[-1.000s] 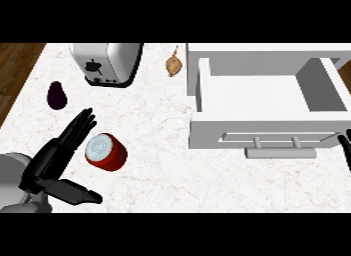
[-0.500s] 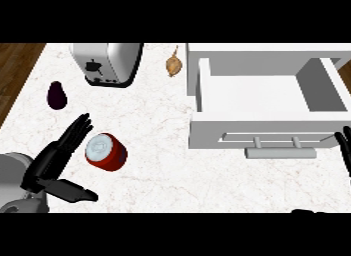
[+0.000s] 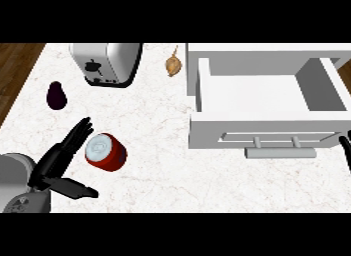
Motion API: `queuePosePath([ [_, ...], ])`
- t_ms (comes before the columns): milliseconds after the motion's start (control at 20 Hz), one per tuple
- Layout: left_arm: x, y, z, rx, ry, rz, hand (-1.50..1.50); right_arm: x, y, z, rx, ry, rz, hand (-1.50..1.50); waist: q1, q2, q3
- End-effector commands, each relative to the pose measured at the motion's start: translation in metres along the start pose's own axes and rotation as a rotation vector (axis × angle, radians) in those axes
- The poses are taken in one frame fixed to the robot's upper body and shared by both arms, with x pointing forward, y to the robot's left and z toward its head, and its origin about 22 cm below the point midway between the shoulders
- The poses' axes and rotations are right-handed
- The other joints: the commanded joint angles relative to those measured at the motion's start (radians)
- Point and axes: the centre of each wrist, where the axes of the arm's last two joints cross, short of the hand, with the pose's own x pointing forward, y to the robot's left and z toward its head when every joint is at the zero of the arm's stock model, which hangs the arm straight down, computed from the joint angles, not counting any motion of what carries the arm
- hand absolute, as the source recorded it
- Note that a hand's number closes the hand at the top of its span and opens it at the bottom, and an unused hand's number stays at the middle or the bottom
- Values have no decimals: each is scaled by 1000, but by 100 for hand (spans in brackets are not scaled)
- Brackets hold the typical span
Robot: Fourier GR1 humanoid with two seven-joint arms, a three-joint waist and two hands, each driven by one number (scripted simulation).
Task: Pick up the can, place it into the drawer and close the drawer
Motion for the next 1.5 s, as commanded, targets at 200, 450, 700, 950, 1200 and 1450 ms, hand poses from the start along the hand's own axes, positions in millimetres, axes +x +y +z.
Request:
queuePosePath([
  [200, -18, 3, -15, 18, 32, 31, -150, -8, 11, 5, -3, -4, 8, -150, -1, 0, 0],
  [450, -31, 5, -4, 7, 27, 9, -150, -1, 6, -4, -17, -17, 13, -150, 0, 0, 0],
  [700, -47, 5, -10, 23, 38, 25, -150, 29, 13, 0, 7, -22, -6, -150, -5, 2, -1],
  [950, -38, 16, -26, 30, 46, 25, -150, 12, 2, 2, 9, 1, -2, -150, -4, 1, 0],
  [1200, -18, -27, -48, -11, 49, 46, -150, 26, -3, -2, -11, -17, -17, -150, 3, -2, 0],
  [1450, -28, -26, -45, 5, 34, 40, -150, 29, -3, -9, 8, -15, -3, -150, 4, -1, 0],
])
